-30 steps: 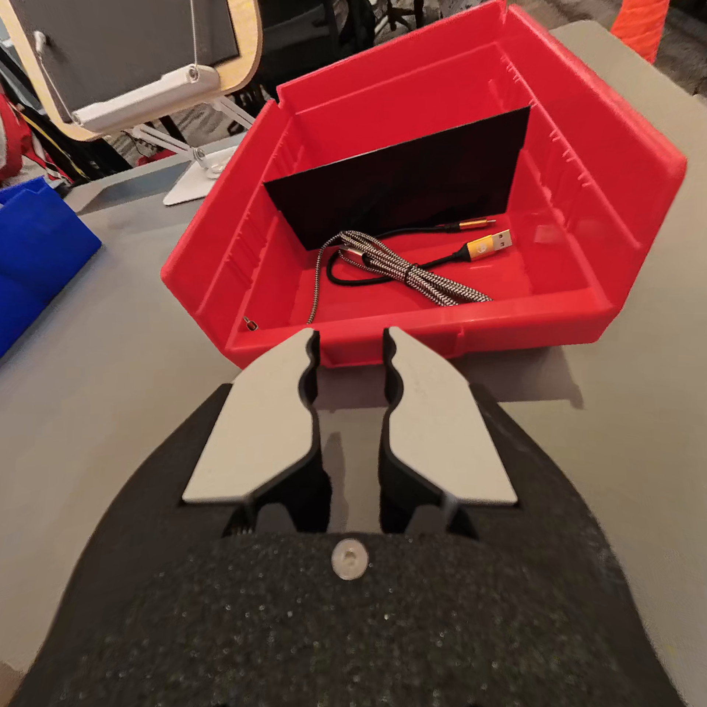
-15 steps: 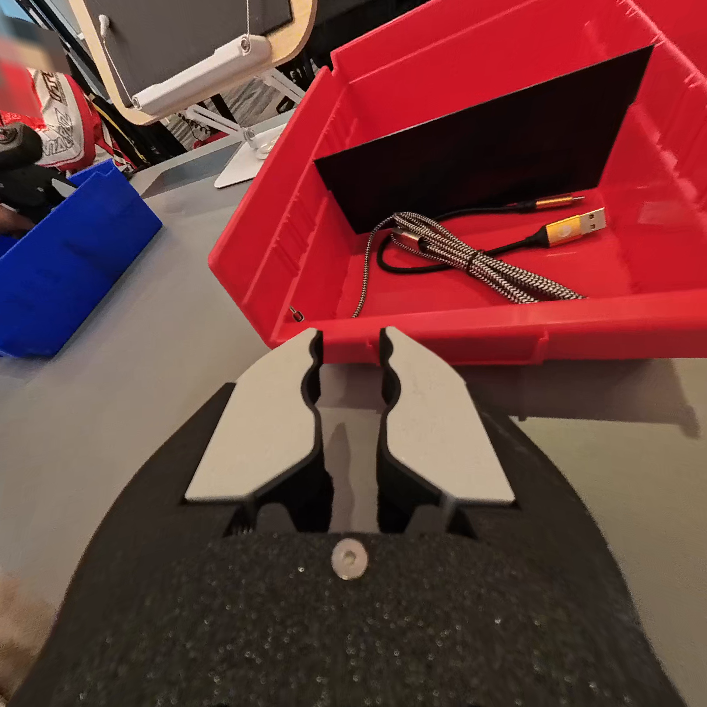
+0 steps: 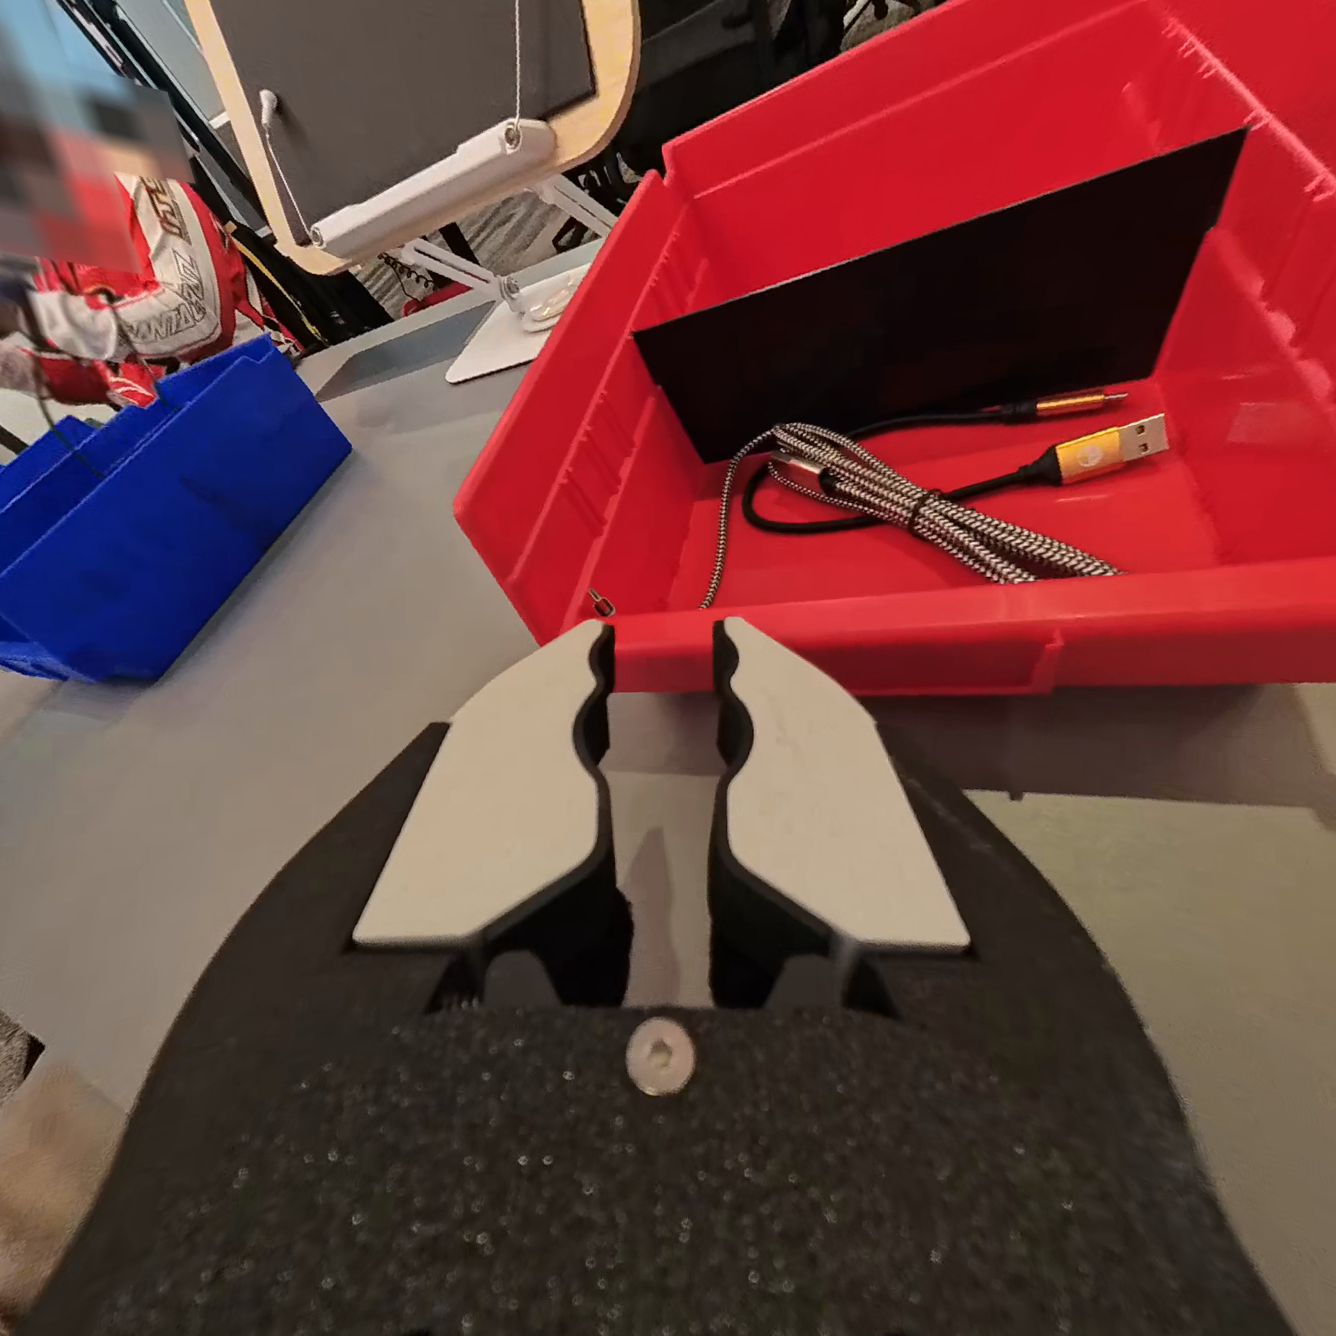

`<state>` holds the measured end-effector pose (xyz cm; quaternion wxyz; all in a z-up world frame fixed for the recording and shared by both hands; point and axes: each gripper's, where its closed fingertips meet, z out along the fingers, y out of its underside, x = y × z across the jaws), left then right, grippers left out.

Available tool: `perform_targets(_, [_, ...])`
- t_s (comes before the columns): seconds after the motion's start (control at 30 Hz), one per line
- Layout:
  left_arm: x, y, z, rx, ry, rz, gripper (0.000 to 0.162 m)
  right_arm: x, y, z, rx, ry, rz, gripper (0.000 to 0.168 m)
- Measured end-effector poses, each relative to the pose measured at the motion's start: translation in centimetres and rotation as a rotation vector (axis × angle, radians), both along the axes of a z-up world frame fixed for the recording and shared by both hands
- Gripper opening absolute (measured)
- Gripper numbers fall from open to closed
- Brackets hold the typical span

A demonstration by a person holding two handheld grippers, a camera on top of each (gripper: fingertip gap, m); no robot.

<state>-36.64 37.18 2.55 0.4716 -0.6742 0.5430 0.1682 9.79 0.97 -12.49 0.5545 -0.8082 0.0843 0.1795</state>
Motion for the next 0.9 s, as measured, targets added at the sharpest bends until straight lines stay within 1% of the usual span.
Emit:
perform_targets(0.1, [1.5, -2.4, 9.2, 0.178, -0.081, -0.034, 0.023, -0.6, 0.1, 0.3, 0.012, -0.006, 0.013, 0.025])
perform_targets(0.17, [3.2, -4.9, 14.3, 0.251, -0.154, -0.069, 0.023, -1.0, 0.1, 0.6, 0.02, -0.019, 0.022, 0.025])
perform_targets(0.2, [4.2, -6.3, 16.3, 0.278, -0.189, -0.098, 0.023, -1.2, 0.1, 0.7, 0.025, -0.025, 0.028, 0.025])
perform_targets(0.27, [6.5, -9.6, 19.0, 0.319, -0.248, -0.167, 0.023, -1.6, 0.1, 1.0, 0.041, -0.039, 0.039, 0.025])
perform_targets(0.33, [9.2, -13.4, 19.7, 0.341, -0.288, -0.249, 0.023, -2.2, 0.0, 1.5, 0.066, -0.057, 0.054, 0.025])
perform_targets(0.4, [11.6, -17.3, 18.7, 0.357, -0.317, -0.313, 0.023, -2.8, -0.1, 2.0, 0.089, -0.085, 0.076, 0.025])
perform_targets(0.47, [13.9, -21.2, 16.1, 0.327, -0.371, -0.379, 0.023, -3.6, -0.1, 2.4, 0.117, -0.112, 0.107, 0.025])
perform_targets(0.57, [17.2, -26.1, 10.3, 0.195, -0.45, -0.448, 0.023, -5.2, -0.3, 3.1, 0.16, -0.166, 0.172, 0.025])
perform_targets(0.67, [19.6, -28.7, 3.9, 0.046, -0.458, -0.442, 0.023, -7.6, -0.5, 4.7, 0.218, -0.202, 0.272, 0.025])
perform_targets(0.73, [20.9, -30.1, 0.3, -0.042, -0.454, -0.465, 0.023, -9.8, -0.7, 6.7, 0.268, -0.225, 0.386, 0.026])
perform_targets(0.8, [22.1, -32.0, -2.7, -0.125, -0.426, -0.543, 0.022, -12.9, -1.5, 8.7, 0.301, -0.285, 0.576, 0.028])
perform_targets(0.9, [23.0, -34.1, -6.2, -0.184, -0.33, -0.656, 0.023, -16.4, -2.4, 10.1, 0.291, -0.51, 0.816, 0.027])
